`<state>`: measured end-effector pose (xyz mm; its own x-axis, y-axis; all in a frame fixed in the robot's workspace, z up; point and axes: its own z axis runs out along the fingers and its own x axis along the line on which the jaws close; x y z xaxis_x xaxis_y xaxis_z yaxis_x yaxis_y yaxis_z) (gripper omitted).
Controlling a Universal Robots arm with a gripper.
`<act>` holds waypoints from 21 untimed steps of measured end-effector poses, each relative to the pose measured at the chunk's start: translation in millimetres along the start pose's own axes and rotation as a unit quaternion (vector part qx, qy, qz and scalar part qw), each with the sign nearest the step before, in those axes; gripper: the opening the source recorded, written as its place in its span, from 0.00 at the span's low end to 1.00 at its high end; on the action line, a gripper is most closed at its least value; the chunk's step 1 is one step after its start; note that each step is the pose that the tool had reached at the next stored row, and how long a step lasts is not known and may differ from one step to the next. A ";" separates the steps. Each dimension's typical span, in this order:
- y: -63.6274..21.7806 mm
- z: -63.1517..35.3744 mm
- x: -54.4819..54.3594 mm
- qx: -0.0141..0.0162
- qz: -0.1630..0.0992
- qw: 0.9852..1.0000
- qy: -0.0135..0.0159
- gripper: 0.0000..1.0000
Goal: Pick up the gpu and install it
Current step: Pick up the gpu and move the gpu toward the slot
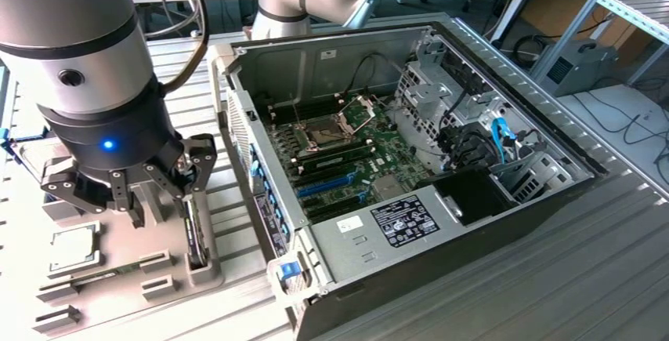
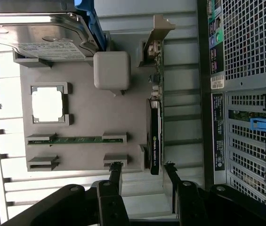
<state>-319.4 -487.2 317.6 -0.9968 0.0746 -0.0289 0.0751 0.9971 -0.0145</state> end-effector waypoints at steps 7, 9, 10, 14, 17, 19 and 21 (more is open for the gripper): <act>0.1 3.1 -0.2 0.001 0.000 1.000 0.000 0.48; 0.1 3.8 -0.3 0.002 0.000 1.000 0.000 0.48; 0.1 4.3 -0.3 0.002 0.000 1.000 0.000 0.48; 0.1 5.8 -0.3 0.002 0.000 1.000 0.000 0.48; 0.2 6.8 -0.3 0.003 0.000 1.000 0.000 0.48; 0.2 7.9 -0.3 0.003 0.000 1.000 0.000 0.48; 0.2 8.9 -0.3 0.003 0.000 1.000 0.000 0.48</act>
<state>-318.8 -487.2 308.7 -0.9968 0.0745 -0.0294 0.0751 0.9970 -0.0211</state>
